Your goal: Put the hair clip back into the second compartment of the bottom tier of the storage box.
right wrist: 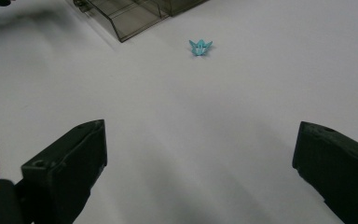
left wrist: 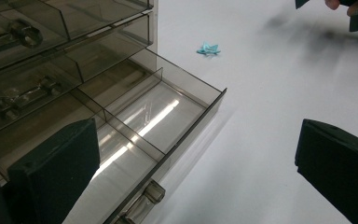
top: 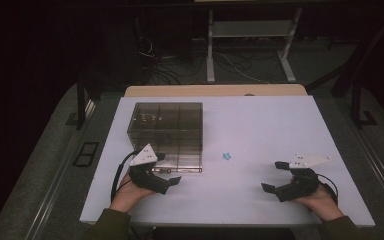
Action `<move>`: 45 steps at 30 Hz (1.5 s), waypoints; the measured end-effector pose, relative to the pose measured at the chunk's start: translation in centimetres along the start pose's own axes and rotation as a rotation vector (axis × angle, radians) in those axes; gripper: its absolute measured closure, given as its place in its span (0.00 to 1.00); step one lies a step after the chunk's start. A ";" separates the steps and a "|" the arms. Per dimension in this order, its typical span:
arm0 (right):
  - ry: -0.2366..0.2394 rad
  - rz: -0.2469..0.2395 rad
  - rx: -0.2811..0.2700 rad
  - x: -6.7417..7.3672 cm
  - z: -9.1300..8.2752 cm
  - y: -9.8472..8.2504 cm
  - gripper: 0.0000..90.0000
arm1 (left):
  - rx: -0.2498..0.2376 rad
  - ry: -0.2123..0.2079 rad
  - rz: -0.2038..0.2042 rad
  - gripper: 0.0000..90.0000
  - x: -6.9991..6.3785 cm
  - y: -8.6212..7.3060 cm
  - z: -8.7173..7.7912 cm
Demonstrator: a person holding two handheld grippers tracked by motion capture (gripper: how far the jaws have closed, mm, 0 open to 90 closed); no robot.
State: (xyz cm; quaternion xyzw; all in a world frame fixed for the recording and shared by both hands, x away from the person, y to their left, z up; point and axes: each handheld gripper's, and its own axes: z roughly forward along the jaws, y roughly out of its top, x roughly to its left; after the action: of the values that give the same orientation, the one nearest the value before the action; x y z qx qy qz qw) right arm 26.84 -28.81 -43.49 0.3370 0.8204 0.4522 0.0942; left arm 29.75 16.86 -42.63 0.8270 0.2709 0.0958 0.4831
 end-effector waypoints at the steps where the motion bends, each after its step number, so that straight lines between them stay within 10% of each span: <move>1: 0.001 0.000 0.000 0.0 0.0 0.0 0.03 | 0.000 0.000 0.000 0.00 0.0 0.0 0.0; 45: 0.034 0.044 0.003 -0.5 1.9 2.4 0.03 | -0.019 -0.018 -0.013 0.00 -0.8 -0.4 0.0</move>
State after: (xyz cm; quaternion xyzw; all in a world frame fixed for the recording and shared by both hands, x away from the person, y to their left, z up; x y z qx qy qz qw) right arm 29.18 -26.96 -42.70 0.3474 0.8148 0.4588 0.0696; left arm 28.92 16.59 -42.85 0.8215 0.2711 0.0879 0.4939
